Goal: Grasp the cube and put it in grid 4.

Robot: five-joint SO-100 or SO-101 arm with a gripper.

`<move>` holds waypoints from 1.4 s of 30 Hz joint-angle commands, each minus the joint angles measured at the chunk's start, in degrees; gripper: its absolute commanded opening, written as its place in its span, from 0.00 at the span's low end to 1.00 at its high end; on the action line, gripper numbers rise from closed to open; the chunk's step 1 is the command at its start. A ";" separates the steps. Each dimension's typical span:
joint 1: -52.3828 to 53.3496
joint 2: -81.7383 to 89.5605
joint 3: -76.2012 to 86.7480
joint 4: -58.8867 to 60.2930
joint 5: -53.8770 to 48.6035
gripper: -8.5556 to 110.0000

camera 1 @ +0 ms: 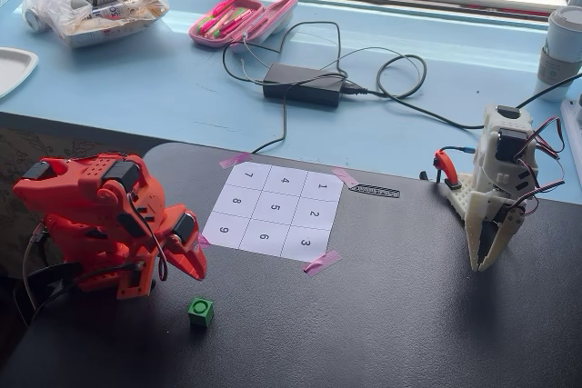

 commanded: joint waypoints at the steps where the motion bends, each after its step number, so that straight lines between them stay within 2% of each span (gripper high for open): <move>1: 0.00 -0.26 -0.26 3.08 0.44 0.07; 42: -3.16 -0.26 -0.26 2.20 -1.85 0.07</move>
